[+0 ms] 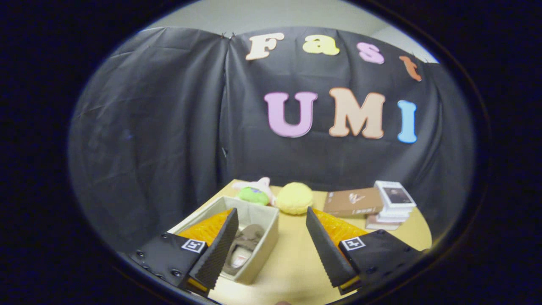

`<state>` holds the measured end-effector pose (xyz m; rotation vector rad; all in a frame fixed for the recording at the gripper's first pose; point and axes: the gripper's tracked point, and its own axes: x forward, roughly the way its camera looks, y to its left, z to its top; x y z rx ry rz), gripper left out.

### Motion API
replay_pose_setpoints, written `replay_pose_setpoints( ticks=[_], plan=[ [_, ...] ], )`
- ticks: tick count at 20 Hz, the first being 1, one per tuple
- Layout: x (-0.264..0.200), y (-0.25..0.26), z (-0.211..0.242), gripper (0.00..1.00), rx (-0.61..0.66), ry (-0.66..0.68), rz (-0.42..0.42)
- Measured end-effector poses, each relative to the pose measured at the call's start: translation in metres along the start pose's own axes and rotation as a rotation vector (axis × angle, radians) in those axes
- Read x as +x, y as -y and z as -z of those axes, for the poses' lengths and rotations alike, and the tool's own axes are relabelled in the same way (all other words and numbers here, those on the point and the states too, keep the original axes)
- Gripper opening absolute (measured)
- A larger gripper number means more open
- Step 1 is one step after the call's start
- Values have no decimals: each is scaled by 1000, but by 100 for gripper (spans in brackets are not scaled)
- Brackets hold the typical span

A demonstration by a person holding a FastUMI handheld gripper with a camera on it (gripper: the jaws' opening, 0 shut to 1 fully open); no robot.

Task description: Open the storage box then place both shoes into the box .Put the left shoe in first, then the right shoe, with the right side of both shoes facing outward in a uniform manner.

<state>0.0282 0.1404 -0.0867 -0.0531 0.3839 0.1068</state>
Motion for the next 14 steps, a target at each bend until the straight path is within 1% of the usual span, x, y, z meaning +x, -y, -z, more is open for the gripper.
replay_pose_setpoints(
  ticks=[3, 7, 10, 14],
  plan=[
    [-34, 58, -26, 100, 22, 74, 87],
    [-76, 121, -44, 100, 55, 149, 173],
    [-105, 158, -52, 100, 66, 208, 225],
    [-121, 189, -44, 100, 102, 208, 264]
  ],
)
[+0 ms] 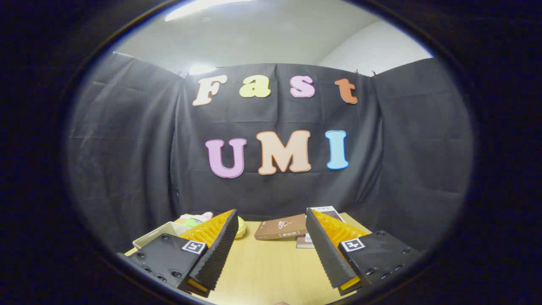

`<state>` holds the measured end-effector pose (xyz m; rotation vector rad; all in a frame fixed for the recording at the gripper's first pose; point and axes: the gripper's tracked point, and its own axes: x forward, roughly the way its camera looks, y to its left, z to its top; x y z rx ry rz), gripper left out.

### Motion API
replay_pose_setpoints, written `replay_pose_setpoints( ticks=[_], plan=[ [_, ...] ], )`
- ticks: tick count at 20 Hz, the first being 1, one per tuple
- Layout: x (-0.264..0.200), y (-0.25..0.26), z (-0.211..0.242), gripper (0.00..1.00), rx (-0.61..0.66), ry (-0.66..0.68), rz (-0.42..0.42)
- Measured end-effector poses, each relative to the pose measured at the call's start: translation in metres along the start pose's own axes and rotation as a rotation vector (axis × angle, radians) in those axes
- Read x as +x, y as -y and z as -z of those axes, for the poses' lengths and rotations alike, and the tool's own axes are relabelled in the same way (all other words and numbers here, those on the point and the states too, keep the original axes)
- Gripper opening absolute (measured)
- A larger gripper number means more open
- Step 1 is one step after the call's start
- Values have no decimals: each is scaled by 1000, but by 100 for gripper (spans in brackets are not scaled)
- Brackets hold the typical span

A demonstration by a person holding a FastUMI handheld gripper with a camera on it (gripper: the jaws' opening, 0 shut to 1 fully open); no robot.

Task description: Open the storage box then place both shoes into the box .Put the left shoe in first, then the right shoe, with the right side of both shoes facing outward in a uniform manner.

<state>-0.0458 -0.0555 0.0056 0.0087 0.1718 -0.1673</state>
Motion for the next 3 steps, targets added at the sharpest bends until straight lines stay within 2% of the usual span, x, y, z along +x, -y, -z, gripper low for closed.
replay_pose_setpoints(
  ticks=[3],
  plan=[
    [-3, 17, -3, 100, 10, 9, 26]
  ],
)
